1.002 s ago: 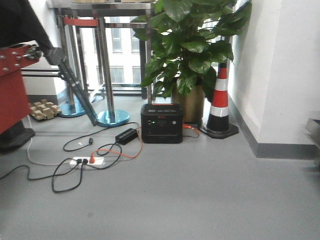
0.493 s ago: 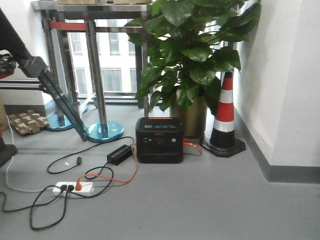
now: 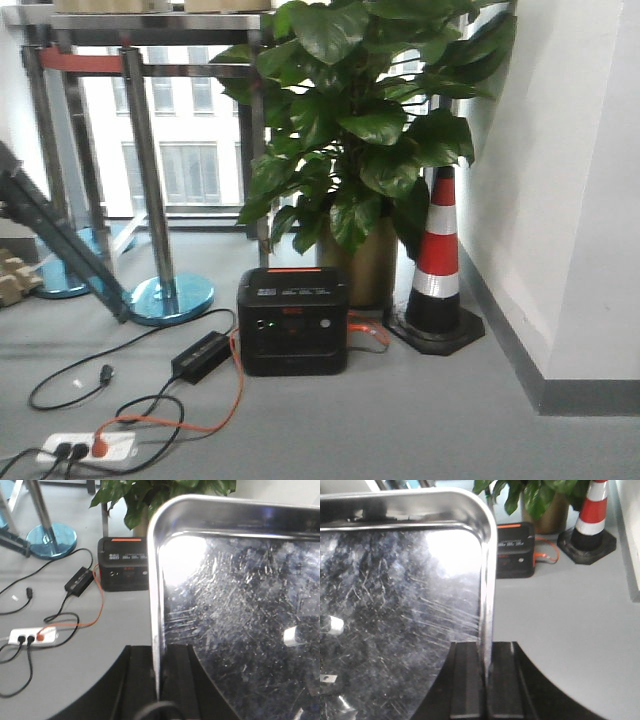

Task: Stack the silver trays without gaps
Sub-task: 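Turn and drive the base to the other shelf of blue bins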

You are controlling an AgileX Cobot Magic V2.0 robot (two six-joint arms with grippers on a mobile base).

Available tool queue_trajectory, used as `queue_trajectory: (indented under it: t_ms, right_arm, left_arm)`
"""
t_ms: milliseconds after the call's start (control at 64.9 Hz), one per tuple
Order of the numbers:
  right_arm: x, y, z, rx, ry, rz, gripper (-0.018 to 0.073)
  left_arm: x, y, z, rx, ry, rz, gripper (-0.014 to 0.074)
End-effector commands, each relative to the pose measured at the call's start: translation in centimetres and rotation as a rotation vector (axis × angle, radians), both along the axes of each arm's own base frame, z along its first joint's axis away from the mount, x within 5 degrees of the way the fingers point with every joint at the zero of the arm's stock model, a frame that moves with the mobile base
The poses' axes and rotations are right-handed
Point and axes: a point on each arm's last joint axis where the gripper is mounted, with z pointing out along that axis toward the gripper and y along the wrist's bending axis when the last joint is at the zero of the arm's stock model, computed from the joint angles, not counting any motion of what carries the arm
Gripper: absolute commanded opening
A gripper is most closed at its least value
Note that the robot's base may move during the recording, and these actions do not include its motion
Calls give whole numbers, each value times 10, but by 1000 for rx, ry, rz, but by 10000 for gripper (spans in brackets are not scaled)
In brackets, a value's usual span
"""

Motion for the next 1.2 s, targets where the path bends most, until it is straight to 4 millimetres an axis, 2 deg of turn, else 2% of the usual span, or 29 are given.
queue_trajectory:
  t_ms: [0, 1187]
  right_arm:
    - [-2, 1, 10, 17, -69, 20, -74]
    - [4, 8, 25, 99, -236, 62, -74]
  left_arm:
    - [-4, 0, 10, -18, -62, -18, -12]
    - [-3, 0, 10, -16, -63, -17, -12]
